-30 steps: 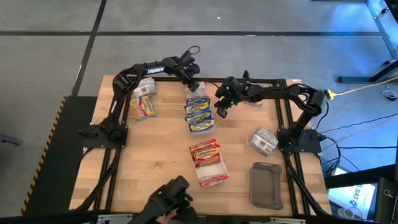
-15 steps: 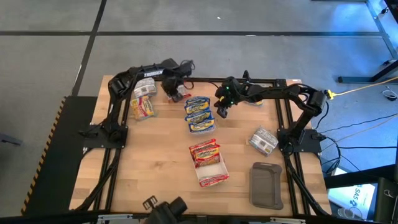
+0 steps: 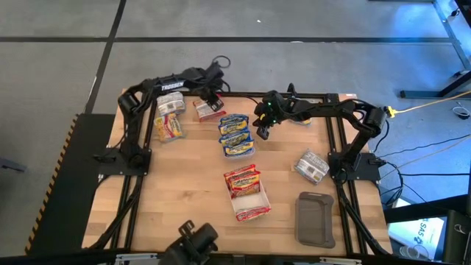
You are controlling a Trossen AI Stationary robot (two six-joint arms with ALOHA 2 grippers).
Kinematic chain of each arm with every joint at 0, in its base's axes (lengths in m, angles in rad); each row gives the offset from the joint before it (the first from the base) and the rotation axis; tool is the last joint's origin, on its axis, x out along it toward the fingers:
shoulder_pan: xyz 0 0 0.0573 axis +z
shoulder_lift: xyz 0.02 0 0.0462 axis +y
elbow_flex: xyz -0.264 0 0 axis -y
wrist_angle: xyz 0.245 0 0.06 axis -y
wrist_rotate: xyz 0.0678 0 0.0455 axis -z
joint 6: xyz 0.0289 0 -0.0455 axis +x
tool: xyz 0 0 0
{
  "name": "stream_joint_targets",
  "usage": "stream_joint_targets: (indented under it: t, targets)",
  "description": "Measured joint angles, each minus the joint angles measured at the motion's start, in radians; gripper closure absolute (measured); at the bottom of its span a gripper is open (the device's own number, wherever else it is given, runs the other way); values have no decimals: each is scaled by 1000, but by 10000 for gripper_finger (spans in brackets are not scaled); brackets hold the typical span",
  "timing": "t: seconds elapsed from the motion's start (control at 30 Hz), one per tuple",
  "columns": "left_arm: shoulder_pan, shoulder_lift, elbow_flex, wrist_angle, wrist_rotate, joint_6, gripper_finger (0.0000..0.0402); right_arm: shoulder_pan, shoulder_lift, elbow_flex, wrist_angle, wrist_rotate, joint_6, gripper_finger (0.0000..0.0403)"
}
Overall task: Sort Maruchan noodles
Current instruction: Put the red noodle pack into the white bin
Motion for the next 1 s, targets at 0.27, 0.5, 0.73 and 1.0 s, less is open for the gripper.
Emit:
stream_joint_targets:
  t: [0.27, 0.5, 0.73, 1.0]
  targets:
    - [4, -13, -137, 39, -15, -30, 305, 0, 0, 0, -1, 0, 0, 400]
    - [-86, -61, -145, -164, -87, -108, 305, 0, 0, 0, 1, 0, 0, 400]
    - [-205, -76, -188, -237, -114, -205, 305, -1, 0, 0, 2, 0, -3, 400]
    - [-350, -125, -268, -232, -166, -355, 305, -1, 0, 0, 1, 0, -3, 400]
